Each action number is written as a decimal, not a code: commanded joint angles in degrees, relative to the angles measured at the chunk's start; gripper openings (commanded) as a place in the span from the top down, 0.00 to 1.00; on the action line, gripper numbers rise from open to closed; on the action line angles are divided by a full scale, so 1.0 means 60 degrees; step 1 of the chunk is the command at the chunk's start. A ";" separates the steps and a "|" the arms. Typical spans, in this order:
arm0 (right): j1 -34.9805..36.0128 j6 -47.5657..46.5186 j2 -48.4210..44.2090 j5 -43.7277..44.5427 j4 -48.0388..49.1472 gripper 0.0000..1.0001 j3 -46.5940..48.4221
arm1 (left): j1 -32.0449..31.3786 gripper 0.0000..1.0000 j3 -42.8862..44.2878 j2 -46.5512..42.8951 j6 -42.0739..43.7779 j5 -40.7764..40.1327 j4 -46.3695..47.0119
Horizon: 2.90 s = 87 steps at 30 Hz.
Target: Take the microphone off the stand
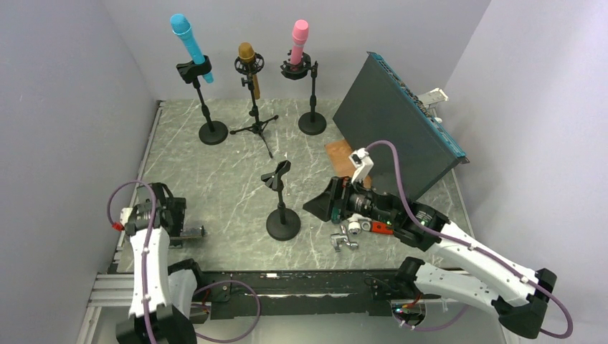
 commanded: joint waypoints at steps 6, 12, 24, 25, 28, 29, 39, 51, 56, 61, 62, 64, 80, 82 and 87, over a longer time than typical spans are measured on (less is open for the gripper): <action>-0.0043 0.0919 0.1428 -0.2944 0.1671 0.01 0.1163 | 0.0060 0.01 0.0910 -0.2649 0.4436 0.5806 0.2110; -0.0376 0.1201 0.1974 -0.2821 0.1701 0.03 0.1999 | -0.0589 0.00 0.0476 -0.3501 0.4180 1.0517 0.6206; -0.1250 0.1400 0.3377 -0.2779 0.1699 0.15 0.3584 | -0.5883 0.04 0.0556 -0.1973 0.3240 0.8975 0.9405; -0.1268 0.1415 0.3492 -0.2839 0.1721 0.16 0.3650 | -0.6265 0.04 0.0719 -0.1771 0.3355 0.8703 0.9362; -0.1300 0.1401 0.3777 -0.3025 0.1816 0.21 0.3732 | -0.7096 0.07 0.1205 -0.1188 0.3626 0.7973 0.9150; -0.1305 0.1367 0.3822 -0.3033 0.1855 0.22 0.3709 | -0.7257 0.09 0.1372 -0.0972 0.3685 0.7811 0.9012; -0.1442 0.1379 0.4358 -0.3223 0.2390 0.33 0.3554 | -0.7694 0.24 0.1766 -0.0447 0.4009 0.7266 0.8181; -0.1483 0.1736 0.4780 -0.3736 0.3486 0.67 0.2441 | -0.7695 0.12 0.1566 -0.0734 0.4347 0.7271 0.7129; -0.1494 0.2042 0.4848 -0.3967 0.4143 0.88 0.1451 | -0.7687 0.01 0.1592 -0.1602 0.4549 0.6897 0.5938; -0.1502 0.1891 0.4898 -0.3891 0.4160 0.99 0.0729 | -0.7677 0.00 0.1882 -0.2633 0.4660 0.6291 0.4644; -0.1499 0.1853 0.4890 -0.3846 0.4153 0.99 0.0561 | -0.7679 0.01 0.1945 -0.2844 0.4660 0.6178 0.4460; -0.1494 0.1685 0.4820 -0.3653 0.3942 0.99 0.0330 | -0.7675 0.01 0.2094 -0.3346 0.4713 0.5912 0.4006; -0.1504 0.1423 0.4987 -0.3350 0.3975 1.00 -0.0640 | -0.7689 0.01 0.1672 -0.4971 0.4237 0.5662 0.2622; -0.1510 0.1343 0.4869 -0.3252 0.3741 1.00 -0.0472 | -0.7682 0.01 0.1717 -0.5166 0.4214 0.5631 0.2529; -0.1515 0.1437 0.4688 -0.3400 0.3660 1.00 -0.0069 | -0.7683 0.01 0.2000 -0.5195 0.4397 0.5488 0.2034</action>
